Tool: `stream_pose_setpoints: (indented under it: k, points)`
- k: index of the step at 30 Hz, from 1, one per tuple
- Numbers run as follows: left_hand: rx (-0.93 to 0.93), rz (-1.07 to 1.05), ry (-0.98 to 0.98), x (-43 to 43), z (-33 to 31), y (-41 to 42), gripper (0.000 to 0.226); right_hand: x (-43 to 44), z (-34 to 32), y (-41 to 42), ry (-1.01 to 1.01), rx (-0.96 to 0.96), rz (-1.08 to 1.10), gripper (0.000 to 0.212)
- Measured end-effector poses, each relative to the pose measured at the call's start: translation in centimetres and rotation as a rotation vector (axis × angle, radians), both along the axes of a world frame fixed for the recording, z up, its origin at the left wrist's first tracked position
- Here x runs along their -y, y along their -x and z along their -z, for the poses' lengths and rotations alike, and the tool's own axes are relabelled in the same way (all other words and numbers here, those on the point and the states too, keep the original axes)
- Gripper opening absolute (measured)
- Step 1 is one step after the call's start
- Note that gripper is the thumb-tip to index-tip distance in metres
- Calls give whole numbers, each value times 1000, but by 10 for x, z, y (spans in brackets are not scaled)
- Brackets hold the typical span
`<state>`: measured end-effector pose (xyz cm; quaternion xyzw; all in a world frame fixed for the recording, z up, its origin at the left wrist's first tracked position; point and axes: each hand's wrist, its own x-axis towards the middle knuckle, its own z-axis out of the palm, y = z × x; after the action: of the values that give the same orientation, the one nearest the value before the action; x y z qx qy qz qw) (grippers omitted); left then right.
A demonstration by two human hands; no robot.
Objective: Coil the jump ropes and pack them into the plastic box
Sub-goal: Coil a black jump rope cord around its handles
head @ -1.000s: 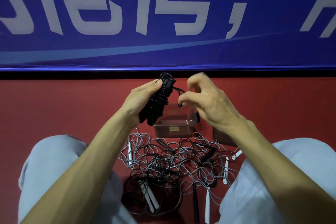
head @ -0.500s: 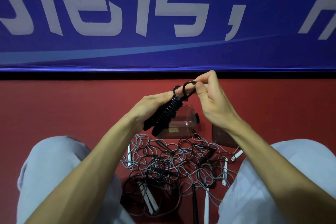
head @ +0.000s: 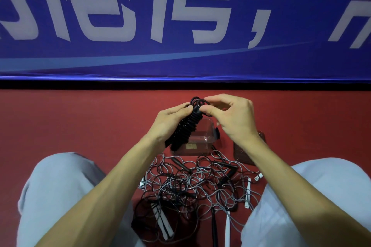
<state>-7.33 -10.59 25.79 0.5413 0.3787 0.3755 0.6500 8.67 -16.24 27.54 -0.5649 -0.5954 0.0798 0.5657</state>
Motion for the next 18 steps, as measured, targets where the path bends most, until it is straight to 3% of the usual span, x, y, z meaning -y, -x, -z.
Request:
stream_pose_setpoints:
  k: [5,8,18]
  points:
    - [-42,-38,-148,7,-1,-3,15,-5,5,-2,-131,256,131,19]
    - [-113,-59,-230,7,4,-4,28,-5,7,-4,-129,343,148,18]
    - [-237,67,-445,17,6,-8,16,2,11,0,-217,442,280,8]
